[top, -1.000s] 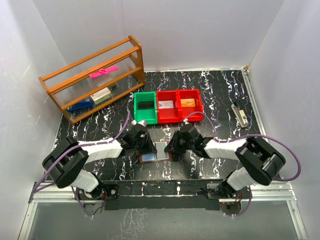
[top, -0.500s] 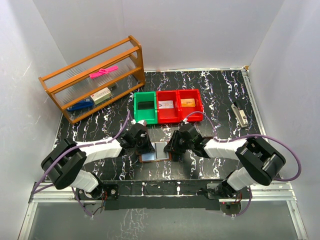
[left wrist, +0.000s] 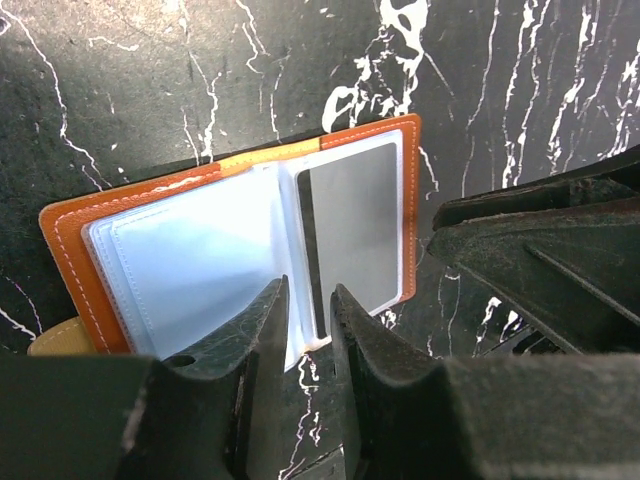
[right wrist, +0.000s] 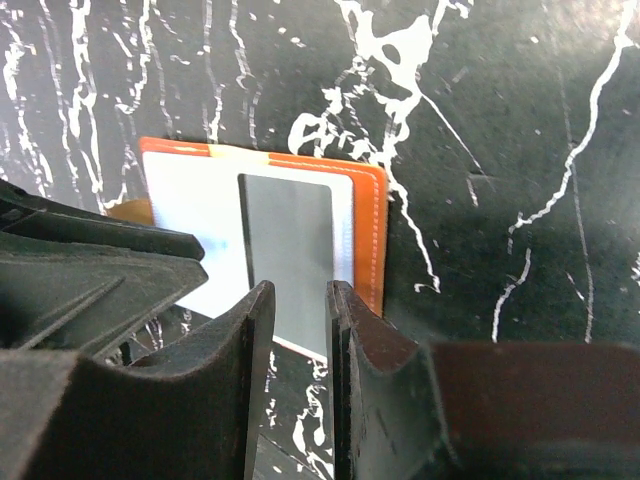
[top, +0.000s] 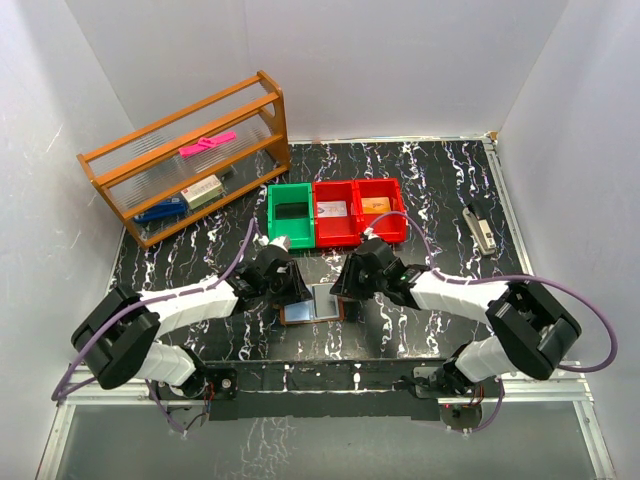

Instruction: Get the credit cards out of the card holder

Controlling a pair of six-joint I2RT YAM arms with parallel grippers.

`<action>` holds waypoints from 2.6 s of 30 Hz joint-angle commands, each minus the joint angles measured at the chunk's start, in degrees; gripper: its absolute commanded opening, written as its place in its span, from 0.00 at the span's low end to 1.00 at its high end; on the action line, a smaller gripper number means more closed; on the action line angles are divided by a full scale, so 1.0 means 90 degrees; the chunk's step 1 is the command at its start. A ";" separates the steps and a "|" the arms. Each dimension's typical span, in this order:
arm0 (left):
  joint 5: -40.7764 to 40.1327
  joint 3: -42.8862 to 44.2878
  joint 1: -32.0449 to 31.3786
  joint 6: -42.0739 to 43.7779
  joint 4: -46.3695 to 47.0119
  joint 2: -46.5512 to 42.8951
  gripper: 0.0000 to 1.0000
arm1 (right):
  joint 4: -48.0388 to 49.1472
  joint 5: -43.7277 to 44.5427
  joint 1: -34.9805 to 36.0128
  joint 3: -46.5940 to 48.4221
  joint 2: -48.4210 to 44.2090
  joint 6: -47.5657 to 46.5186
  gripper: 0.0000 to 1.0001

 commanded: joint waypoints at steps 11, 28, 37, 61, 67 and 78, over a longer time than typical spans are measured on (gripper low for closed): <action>0.0169 0.0026 -0.0028 0.0074 0.0208 -0.0061 0.28 | 0.0485 -0.0378 0.0019 -0.0014 0.0874 -0.0008 0.24; 0.0155 -0.0190 -0.0026 -0.0322 0.0498 0.0587 0.28 | 0.0747 -0.0389 0.0020 -0.0321 0.0681 0.0190 0.16; 0.0034 -0.0256 -0.0036 -0.0391 0.0439 0.0687 0.28 | 0.0372 -0.0301 0.0015 -0.0059 0.0383 0.0043 0.19; -0.0150 -0.0228 -0.0034 -0.0244 0.0136 0.0257 0.29 | 0.0760 -0.0870 0.0018 0.0207 0.0880 0.0057 0.20; -0.0149 -0.0200 -0.0030 -0.0240 0.0098 0.0259 0.30 | 0.0866 -0.0820 0.0014 0.0144 0.0962 0.0193 0.18; -0.0686 -0.0441 -0.0029 -0.0256 -0.0128 0.0109 0.37 | 0.0611 -0.0606 0.0013 0.0032 0.1406 0.0107 0.15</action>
